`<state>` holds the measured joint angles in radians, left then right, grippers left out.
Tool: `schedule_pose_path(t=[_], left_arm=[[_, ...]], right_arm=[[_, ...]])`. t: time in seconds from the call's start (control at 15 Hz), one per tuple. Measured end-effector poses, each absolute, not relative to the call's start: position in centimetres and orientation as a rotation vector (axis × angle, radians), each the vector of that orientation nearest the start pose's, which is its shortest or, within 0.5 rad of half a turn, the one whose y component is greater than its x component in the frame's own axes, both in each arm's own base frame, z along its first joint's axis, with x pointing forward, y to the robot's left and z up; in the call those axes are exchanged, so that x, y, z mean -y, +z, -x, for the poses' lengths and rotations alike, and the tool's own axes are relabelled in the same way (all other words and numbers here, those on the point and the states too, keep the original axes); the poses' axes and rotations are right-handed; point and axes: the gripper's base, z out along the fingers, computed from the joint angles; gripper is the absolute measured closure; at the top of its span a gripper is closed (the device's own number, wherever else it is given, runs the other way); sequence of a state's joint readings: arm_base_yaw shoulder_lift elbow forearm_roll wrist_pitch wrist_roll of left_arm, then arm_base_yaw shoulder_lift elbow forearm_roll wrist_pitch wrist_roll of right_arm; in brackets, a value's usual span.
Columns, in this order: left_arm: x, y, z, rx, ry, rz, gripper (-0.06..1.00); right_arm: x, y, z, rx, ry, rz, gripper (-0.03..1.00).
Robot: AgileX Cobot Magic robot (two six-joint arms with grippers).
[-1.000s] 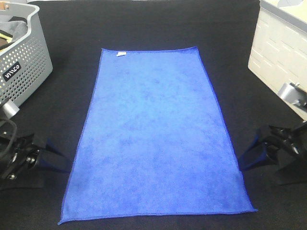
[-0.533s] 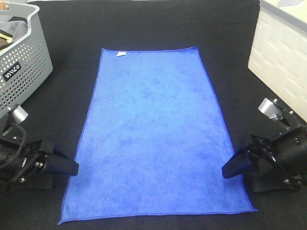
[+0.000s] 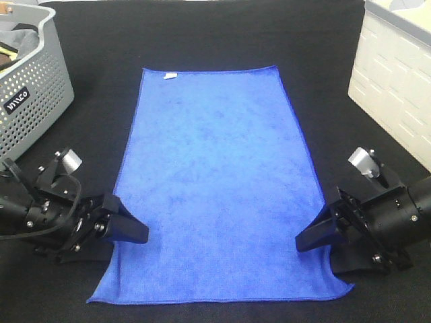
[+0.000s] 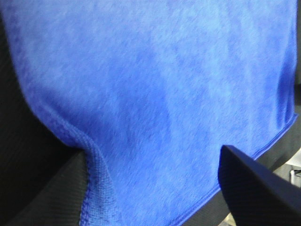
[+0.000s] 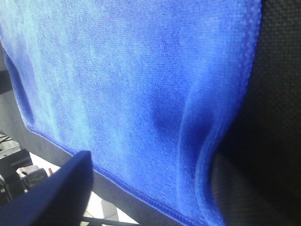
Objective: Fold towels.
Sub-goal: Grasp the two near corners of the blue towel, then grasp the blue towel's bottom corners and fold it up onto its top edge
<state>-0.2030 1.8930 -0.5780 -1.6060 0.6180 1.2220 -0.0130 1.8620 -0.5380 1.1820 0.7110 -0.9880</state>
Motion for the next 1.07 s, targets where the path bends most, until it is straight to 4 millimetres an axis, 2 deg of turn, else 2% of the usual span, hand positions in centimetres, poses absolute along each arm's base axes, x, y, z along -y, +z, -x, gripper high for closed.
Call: schedule_pose_path(t=[0.07,0.2,0.4,0.47,0.67,0.87,1.07], left_arm=[[10.6,7.8,-24.7,-2.802,-1.033,0.112,0.21],[10.6,7.3,-24.9,-2.813,-1.033,0.127,0.39],[10.2,6.6,-25.0,-2.841,-0.955,0.141,0.87],[10.2,6.6,-25.0,-2.841,-0.949,0.140,0.94],[10.1,7.0,-24.8,-2.851,-0.928,0.098,0.94],[9.0,9.6,-24.3,-2.862,-0.861,0.000,0.94],[8.0,11.3,-22.7,-2.908,-0.778,-0.041,0.94]], right_arm=[[-5.2,7.8,-22.3,-2.982,1.006,-0.157,0.34],[-5.0,7.5,-22.4,-2.988,0.963,-0.159,0.53],[-4.7,7.1,-22.5,-2.998,0.892,-0.159,0.93],[-4.7,7.1,-22.5,-2.997,0.894,-0.161,0.97],[-4.7,7.2,-22.5,-2.995,0.893,-0.174,0.97],[-4.5,9.0,-22.3,-2.977,0.846,-0.173,0.97],[-4.5,10.2,-20.2,-2.986,0.843,-0.194,0.97]])
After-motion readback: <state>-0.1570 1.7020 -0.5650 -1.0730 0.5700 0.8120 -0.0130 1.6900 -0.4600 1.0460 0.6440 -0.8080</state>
